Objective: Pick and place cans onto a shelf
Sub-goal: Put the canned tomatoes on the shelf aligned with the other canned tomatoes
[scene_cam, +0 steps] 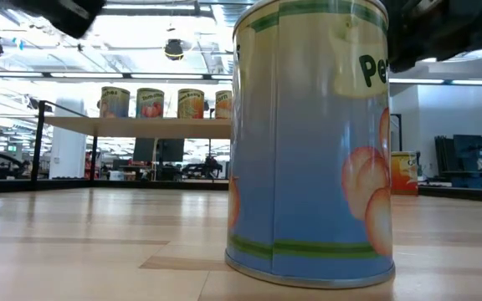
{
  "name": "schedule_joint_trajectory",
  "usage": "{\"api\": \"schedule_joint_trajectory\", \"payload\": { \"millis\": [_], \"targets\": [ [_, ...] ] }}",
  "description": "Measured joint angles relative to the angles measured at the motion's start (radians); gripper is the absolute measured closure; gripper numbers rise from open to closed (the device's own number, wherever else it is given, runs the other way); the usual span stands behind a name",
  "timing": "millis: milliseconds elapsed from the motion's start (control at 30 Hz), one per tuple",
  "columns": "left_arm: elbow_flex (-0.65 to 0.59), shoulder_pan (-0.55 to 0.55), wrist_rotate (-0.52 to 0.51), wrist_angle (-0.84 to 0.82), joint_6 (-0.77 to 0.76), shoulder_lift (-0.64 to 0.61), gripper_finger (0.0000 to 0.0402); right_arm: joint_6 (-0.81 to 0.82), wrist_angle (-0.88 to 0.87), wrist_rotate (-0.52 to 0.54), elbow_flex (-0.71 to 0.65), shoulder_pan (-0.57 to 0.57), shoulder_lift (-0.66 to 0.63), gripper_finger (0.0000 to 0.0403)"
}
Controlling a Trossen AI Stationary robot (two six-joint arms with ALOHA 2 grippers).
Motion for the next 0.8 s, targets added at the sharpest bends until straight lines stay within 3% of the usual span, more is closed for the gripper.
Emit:
{"api": "schedule_joint_trajectory", "payload": {
  "millis": [233,400,600,800],
  "targets": [
    [0.218,-0.221,-0.049,-0.270,-0.261,0.182,0.0401,0.005,-0.052,0.105,0.056,0.068,0.000,0.0392],
    [0.401,-0.337,-0.034,-0.497,-0.459,0.349,0.0401,0.005,-0.098,0.109,0.093,0.080,0.000,0.0392],
    [0.544,-0.404,0.038,-0.662,-0.648,0.513,0.0380,0.010,-0.098,0.110,0.104,0.080,0.000,0.0392],
    [0.584,-0.418,0.079,-0.694,-0.676,0.606,0.0324,0.052,-0.126,0.110,0.104,0.081,0.000,0.0392]
  ]
}}
